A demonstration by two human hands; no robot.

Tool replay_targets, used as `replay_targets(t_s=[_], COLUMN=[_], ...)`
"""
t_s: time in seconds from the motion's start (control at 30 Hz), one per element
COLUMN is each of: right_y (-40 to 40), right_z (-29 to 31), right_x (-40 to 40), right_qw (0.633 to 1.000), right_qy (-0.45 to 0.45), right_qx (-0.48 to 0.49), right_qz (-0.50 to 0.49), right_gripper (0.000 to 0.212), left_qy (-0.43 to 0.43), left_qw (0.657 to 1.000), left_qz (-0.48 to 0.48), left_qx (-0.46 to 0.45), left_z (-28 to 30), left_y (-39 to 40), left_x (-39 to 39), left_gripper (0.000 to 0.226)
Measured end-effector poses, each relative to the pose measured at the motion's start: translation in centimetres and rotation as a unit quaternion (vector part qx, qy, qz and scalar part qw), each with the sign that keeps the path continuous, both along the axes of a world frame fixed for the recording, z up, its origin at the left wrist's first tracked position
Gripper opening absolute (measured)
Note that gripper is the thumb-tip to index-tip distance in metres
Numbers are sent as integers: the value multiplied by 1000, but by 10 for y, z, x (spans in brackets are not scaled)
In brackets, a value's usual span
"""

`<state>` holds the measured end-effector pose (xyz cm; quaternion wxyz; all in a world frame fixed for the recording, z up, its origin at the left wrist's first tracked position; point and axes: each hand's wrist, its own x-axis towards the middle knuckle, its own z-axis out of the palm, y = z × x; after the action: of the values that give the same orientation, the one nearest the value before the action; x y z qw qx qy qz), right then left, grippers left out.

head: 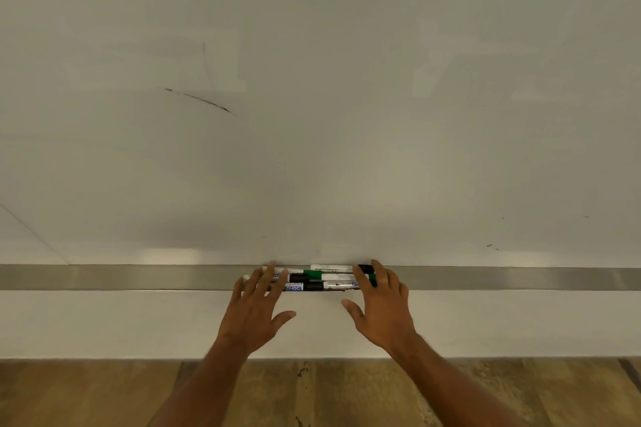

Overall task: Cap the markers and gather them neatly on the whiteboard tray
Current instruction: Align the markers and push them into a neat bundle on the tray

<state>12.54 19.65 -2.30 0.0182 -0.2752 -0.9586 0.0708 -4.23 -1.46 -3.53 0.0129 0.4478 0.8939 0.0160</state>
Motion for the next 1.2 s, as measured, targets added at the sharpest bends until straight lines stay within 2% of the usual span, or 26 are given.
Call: replay_targets(t_s=[0.1,0.2,0.57,0.9,1.2], right_y=[-1,4,25,13,1], right_z=[-2,-4,1,-7,-12], right_x=[-4,1,15,10,9], right_qw=[1000,998,995,998,999], right_qy=[-28,-52,-41,-45,-47], right_qx=[3,17,8,-13,-20], right_qz=[13,-15,-91,-36,-12], right_gripper=[80,86,93,94,96], left_qy=[-5,-11,-6,-11,6], left_qw=[1000,999,997,999,999], left_qz=[-13,-29,-62,-49,-42], left_qx=[-8,-26,-41,-13,-27], left_z=[-5,-8,-13,-11,-17], left_y=[7,12,27,22,18], left_x=[5,7,9,12,17], left_gripper=[85,84,84,87,98])
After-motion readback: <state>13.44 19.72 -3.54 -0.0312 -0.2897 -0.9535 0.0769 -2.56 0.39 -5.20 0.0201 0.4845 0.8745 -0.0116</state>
